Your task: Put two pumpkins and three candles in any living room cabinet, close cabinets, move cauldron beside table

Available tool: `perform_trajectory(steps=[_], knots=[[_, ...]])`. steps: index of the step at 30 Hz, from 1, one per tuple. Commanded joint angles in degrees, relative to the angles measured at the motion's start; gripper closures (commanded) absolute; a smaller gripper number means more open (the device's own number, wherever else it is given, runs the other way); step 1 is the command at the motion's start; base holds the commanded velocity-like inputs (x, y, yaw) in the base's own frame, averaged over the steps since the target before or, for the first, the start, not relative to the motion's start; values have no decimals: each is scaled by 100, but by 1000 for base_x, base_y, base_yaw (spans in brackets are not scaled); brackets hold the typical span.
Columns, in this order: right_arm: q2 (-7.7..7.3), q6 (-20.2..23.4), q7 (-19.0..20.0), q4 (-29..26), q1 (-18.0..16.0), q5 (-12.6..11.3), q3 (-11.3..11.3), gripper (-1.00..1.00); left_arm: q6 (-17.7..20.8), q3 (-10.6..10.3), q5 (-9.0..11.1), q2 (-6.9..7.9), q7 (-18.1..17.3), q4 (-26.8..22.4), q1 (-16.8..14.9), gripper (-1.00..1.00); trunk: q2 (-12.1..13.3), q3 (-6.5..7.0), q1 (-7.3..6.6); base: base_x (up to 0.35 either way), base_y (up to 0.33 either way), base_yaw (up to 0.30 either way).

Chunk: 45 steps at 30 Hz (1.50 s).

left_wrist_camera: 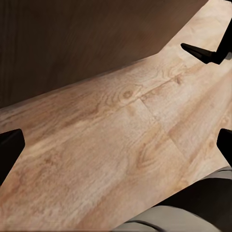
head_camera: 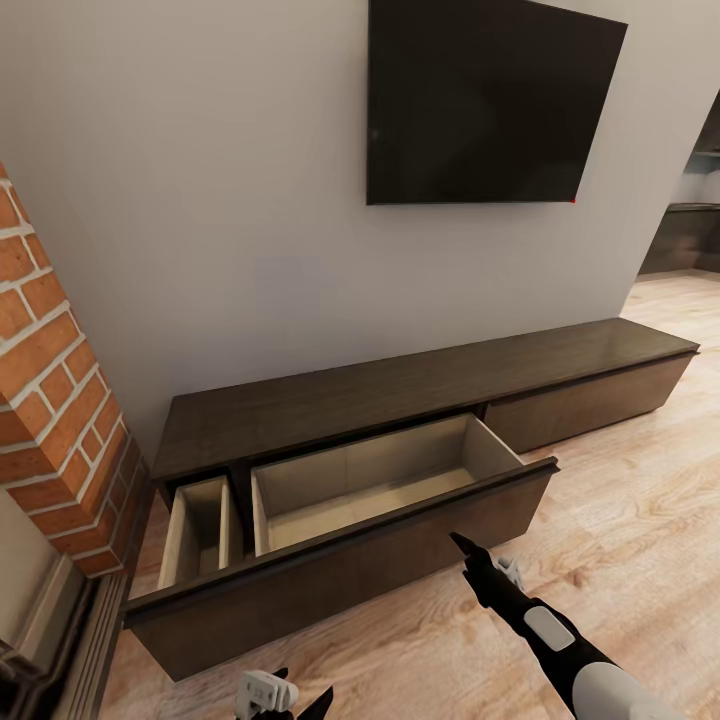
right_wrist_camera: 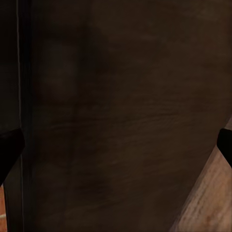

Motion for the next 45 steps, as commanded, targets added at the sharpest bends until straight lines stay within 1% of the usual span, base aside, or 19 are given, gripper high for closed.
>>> perform_trajectory(steps=[1,3,6,7,9,10,14,17,21,24,28,33,39,45], knots=[[-1,54,8,0,-2,-44,-23,-100,56,-1,63,2,-5,-8,-1,-100,-2,-4,-1,0,0,0],[-2,57,3,0,-2,-45,-26,-100,69,-1,67,2,-3,-8,0,-100,-2,-4,-1,0,0,0],[-13,63,-14,0,-2,-46,-105,-100,80,-1,72,2,-2,-9,-3,-100,-2,-4,-1,0,0,0],[-24,64,-18,0,-2,-46,-169,-100,81,-1,74,2,-2,-9,-4,-100,0,18,-3,0,0,0],[-34,66,-20,0,-2,-46,-228,-100,87,3,76,2,-1,-9,-4,-100,2,62,-9,0,0,0],[-62,77,-19,0,-2,-46,-282,-100,138,7,79,2,-1,-9,-4,-100,4,85,-11,0,0,0],[-114,252,9,-5,-2,-46,-328,-100,272,14,77,2,-1,-7,-4,-100,9,173,-21,0,0,0],[-142,313,20,-7,-2,-46,-340,-100,302,16,79,2,-1,1,-5,-100,35,237,-40,0,0,0],[-175,424,16,-8,-2,-42,-351,-100,323,17,68,2,-1,10,-5,-100,196,309,-128,0,0,0],[-215,613,-11,-9,-2,-33,-355,-100,328,17,66,2,-1,15,-5,-100,316,363,-194,0,0,0],[-286,699,-33,-3,-2,-32,-355,-100,330,17,62,2,-1,21,-5,-100,477,435,-282,0,0,0],[-380,934,-34,0,-2,-36,-354,-100,331,17,57,2,0,29,-10,-100,677,524,-392,0,0,0],[-497,1037,-33,0,-2,-41,-357,-100,331,18,47,2,6,35,-16,-100,918,632,-524,0,0,0],[-548,1105,-33,-3,-2,-53,-357,-100,331,24,46,2,7,35,-24,-100,1158,740,-655,0,0,0]])
